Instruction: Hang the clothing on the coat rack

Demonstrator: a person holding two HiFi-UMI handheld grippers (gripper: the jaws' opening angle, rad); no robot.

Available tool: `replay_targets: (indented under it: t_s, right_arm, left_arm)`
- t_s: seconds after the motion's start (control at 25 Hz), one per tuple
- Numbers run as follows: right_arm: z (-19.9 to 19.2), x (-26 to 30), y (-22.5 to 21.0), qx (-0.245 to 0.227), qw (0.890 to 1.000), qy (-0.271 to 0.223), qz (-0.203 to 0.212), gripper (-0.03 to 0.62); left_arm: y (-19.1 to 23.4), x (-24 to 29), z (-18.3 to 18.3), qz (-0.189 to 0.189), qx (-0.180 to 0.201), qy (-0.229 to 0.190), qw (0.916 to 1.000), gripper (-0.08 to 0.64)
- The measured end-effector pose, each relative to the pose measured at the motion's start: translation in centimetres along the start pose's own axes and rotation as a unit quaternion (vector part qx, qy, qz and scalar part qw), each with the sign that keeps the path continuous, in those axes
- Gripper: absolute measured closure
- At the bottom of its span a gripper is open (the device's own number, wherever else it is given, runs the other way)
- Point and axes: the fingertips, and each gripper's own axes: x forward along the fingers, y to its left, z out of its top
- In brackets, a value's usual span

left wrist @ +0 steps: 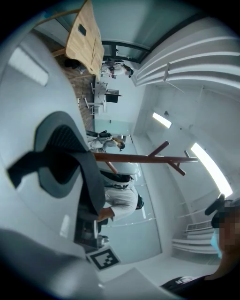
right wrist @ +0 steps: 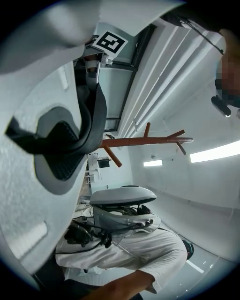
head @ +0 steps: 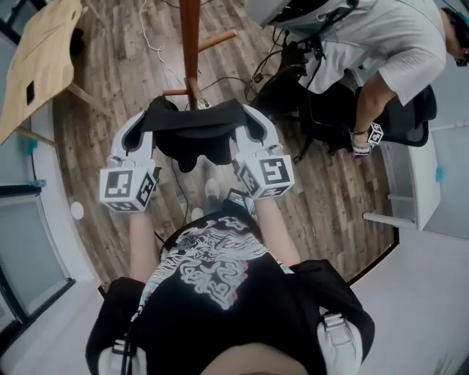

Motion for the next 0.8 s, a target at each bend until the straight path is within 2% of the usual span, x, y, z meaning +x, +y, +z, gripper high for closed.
replay_targets:
  t_s: [0.16, 0.8]
  right_arm:
    - [0.8, 0.8, -0.4, 0.003, 1.000, -0.016, 0.007, 0.578]
    - [1.8, 5.2, -1.9, 0.008, 0.999, -0.022, 0.023, 0.578]
  left_arm:
    - [0.3, 0.6, 0.4, 0.002, 0.001, -0.003, 1.0000, 0.558]
    - [2.6, 3.9, 1.3, 0.015, 0.006, -0.007, 0.9998, 0.558]
